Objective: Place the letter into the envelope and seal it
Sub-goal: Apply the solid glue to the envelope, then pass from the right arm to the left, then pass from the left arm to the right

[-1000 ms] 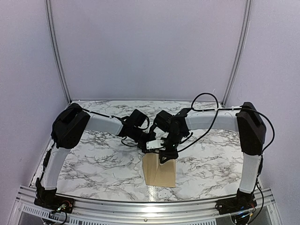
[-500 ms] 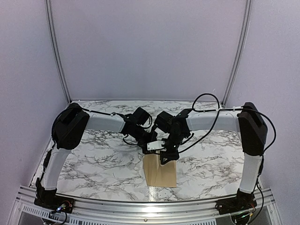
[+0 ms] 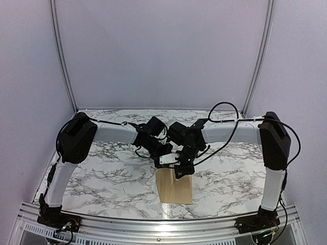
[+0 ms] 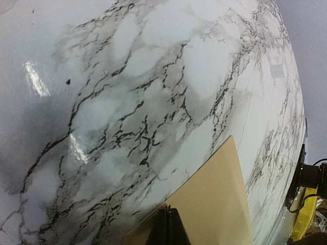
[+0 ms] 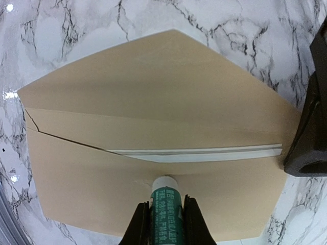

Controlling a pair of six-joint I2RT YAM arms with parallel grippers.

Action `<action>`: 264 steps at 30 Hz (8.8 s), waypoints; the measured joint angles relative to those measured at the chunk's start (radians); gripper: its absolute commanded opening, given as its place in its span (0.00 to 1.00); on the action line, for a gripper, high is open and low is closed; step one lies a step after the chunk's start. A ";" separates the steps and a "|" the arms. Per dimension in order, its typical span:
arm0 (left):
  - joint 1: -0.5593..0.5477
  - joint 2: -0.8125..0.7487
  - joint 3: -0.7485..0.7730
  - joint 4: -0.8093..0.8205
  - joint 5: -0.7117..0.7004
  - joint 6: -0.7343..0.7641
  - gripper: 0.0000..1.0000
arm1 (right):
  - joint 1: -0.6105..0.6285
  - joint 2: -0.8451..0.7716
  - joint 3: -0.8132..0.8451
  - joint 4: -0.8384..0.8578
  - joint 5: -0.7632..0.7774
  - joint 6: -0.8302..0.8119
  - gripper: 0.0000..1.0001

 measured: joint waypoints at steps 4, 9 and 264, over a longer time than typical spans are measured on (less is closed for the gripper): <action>0.000 0.000 0.000 0.000 0.000 0.003 0.00 | 0.003 0.003 0.006 -0.004 0.015 0.004 0.00; 0.000 0.000 0.000 0.000 -0.002 0.010 0.00 | 0.003 0.004 0.012 -0.008 0.040 0.005 0.00; -0.075 -0.573 -0.405 0.578 -0.026 -0.119 0.58 | -0.203 -0.525 -0.109 0.143 -0.055 -0.095 0.10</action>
